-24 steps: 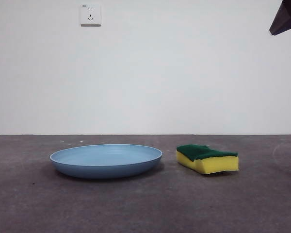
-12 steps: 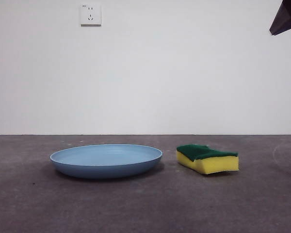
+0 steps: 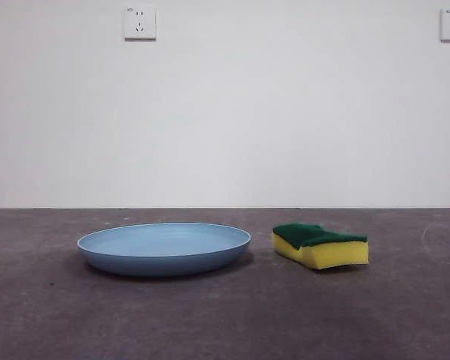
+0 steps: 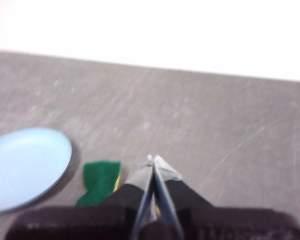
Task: Pick up the plate,pick up the cloth,clean the plate with the cloth
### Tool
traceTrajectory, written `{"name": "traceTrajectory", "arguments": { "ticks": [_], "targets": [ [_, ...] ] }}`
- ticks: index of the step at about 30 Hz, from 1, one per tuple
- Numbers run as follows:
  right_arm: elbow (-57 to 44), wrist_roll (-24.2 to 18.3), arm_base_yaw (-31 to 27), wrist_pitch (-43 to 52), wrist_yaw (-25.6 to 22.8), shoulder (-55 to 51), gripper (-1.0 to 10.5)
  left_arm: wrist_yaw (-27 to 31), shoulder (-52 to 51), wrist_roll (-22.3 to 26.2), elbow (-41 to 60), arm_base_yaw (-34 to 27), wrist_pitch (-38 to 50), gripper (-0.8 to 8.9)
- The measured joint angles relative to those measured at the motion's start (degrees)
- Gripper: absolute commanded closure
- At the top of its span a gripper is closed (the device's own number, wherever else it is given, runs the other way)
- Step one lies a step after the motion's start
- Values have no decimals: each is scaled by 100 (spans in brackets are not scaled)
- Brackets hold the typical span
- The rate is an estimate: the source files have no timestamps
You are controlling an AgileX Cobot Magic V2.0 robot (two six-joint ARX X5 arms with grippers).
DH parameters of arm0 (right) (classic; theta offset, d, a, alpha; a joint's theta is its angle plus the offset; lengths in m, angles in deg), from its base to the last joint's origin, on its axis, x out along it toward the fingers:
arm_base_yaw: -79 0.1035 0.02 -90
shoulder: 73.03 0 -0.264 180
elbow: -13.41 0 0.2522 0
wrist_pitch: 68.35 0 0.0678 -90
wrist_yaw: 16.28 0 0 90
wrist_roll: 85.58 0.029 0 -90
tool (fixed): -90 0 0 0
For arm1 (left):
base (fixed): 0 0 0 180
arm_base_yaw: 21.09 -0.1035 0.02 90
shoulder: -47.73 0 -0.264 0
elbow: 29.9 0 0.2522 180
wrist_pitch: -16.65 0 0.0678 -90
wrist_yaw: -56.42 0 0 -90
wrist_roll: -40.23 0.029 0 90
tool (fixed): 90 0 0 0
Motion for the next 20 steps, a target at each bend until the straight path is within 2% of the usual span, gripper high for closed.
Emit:
{"name": "traceTrajectory", "arguments": {
  "ticks": [3,7,12,20],
  "targets": [
    [-662,-15,-352,573,116,-479,946,0,0,-2,0,0,0,817],
    [-1587,-20,-452,1108,136,-1038,946,-2,0,-2,0,0,0,817],
    [-2396,35,-452,1300,131,-1578,946,-2,0,0,0,0,0,817],
    [-2966,527,-450,1316,83,-2031,946,0,0,0,0,0,0,817]
  ]
}}
